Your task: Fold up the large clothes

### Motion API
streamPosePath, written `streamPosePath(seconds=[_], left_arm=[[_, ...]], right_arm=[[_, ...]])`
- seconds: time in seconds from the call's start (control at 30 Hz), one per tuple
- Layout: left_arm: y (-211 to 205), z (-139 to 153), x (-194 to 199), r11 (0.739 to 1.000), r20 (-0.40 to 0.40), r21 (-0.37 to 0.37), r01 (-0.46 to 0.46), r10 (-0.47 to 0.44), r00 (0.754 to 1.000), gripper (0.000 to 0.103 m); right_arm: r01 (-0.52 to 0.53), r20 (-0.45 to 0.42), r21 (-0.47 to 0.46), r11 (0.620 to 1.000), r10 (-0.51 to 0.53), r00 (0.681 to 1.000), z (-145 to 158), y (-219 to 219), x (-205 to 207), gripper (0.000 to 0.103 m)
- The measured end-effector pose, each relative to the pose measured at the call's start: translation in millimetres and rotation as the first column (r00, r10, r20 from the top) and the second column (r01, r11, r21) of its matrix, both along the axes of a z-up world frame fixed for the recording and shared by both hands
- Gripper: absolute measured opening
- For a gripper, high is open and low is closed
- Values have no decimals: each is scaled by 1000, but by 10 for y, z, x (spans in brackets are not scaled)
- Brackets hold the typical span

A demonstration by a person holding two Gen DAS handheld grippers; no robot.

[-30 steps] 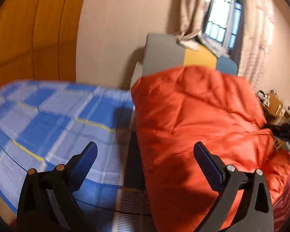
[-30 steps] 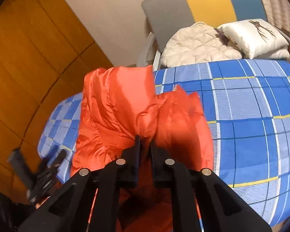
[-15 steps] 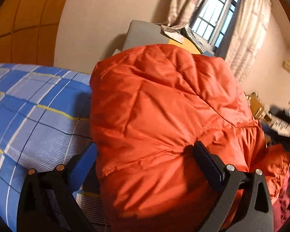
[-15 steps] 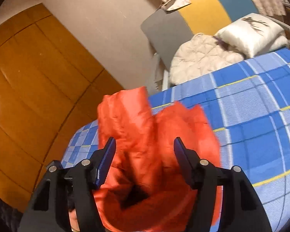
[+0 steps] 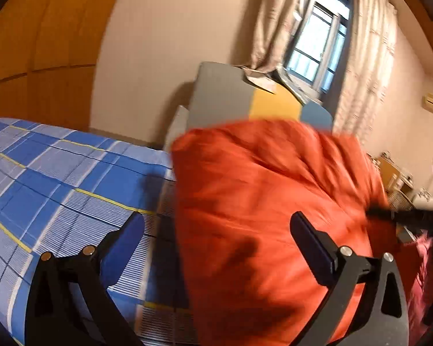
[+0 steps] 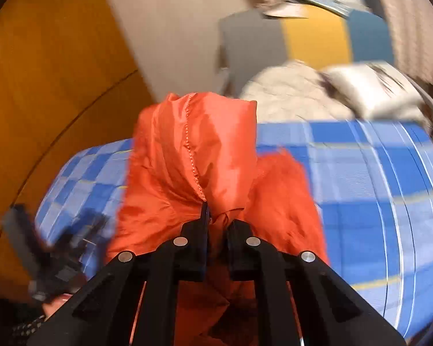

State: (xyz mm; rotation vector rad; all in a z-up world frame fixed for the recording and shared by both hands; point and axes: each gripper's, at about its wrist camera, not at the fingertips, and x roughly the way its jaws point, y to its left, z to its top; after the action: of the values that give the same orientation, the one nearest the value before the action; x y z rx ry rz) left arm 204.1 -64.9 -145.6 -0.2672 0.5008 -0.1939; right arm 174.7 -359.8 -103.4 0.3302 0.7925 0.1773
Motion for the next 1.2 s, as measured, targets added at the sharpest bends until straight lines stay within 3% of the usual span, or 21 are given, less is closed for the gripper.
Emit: streamPosePath(seconds=[0.1,0.2,0.33,0.4,0.43,0.47,0.53,0.63,0.7,0.83,0.97,1.03,1.1,1.2], left_arm=[[-83,-78,160,1000,-70,-19,15,-16,997,101],[-288,-124,259,996,-97,-39,83,-87,991,101],[-693,-127,234,988,-76,69,140,-135,988,101],[-851,-124,178,976,-60,168,136,-127,990,101],[-879,-109,140,973,-53,186,139,-132,990,101],[-907,-106,118,968,-53,202,150,-142,988,101],[-924,-88,96,966,-57,212,149,-140,988,101],[-928,-68,108,971,-77,183,156,-144,987,101],[-936,-57,125,972,-83,176,155,-142,986,101],[-970,-55,153,972,-93,179,154,-139,986,101],[-992,-34,188,969,-122,188,163,-142,982,101],[-1003,-24,211,969,-146,179,167,-142,979,101],[-1043,-14,247,971,-179,176,163,-131,975,101],[-1146,4,278,968,-209,185,172,-132,969,101]], right_arm=[[102,47,198,975,-113,992,-301,-443,-172,8],[185,80,225,957,-207,975,-584,-631,-331,8],[193,106,256,947,-227,968,-728,-677,-411,10],[197,97,209,958,-220,971,-640,-640,-425,25],[210,92,167,963,-228,969,-569,-608,-456,39],[228,111,127,965,-242,964,-445,-599,-497,46],[224,167,95,970,-237,957,-245,-590,-480,46],[183,245,-67,981,-162,956,161,-319,-363,46],[114,229,-154,981,-77,970,296,-81,-122,46],[43,178,-260,965,4,984,261,203,352,46],[98,131,-263,960,-65,989,44,94,615,46],[127,115,-219,967,-103,988,-85,-49,637,45],[159,121,-175,972,-139,983,-235,-181,590,43],[207,149,-184,961,-181,972,-407,-249,520,42]])
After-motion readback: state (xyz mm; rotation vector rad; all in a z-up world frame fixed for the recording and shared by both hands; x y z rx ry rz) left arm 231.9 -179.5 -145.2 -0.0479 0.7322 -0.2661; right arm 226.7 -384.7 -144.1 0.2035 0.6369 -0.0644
